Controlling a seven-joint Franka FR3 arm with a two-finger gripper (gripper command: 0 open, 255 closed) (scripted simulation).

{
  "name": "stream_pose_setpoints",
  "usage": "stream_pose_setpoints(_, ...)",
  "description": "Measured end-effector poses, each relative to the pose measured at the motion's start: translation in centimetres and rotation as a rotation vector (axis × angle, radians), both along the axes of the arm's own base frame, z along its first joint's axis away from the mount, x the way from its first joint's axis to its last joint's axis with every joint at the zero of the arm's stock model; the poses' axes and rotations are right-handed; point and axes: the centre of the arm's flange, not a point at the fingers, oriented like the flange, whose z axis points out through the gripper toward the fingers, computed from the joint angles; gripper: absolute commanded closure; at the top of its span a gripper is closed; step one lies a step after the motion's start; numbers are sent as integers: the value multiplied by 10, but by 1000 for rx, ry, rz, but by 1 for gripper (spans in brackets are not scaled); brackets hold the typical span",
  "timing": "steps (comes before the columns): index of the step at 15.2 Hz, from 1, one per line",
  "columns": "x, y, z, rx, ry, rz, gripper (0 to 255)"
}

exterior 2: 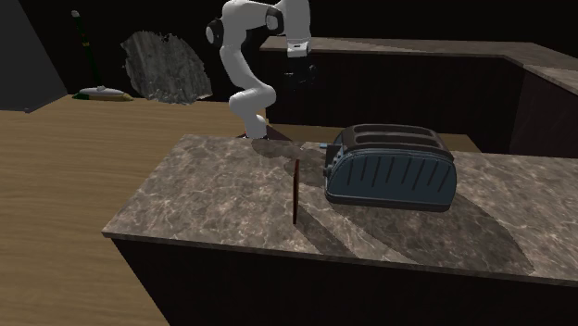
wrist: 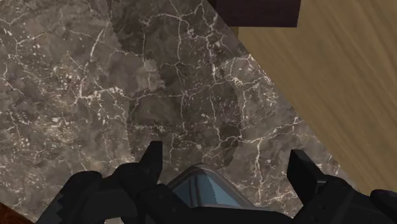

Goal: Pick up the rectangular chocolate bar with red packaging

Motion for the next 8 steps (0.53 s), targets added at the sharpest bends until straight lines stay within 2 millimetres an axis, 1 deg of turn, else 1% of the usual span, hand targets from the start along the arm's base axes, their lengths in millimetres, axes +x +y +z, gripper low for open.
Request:
stream_pose_setpoints(1,0,0,0,0,0,0,0)
stream_pose_setpoints(2,5,-3,-1,0,2,-13,0)
stream_pose_setpoints(3,14,-6,-1,0,6,-34,0)
stream_pose_setpoints(6,48,-20,-5,2,21,-112,0)
stream_pose_setpoints(8,74,-32,-9,3,31,-168,0)
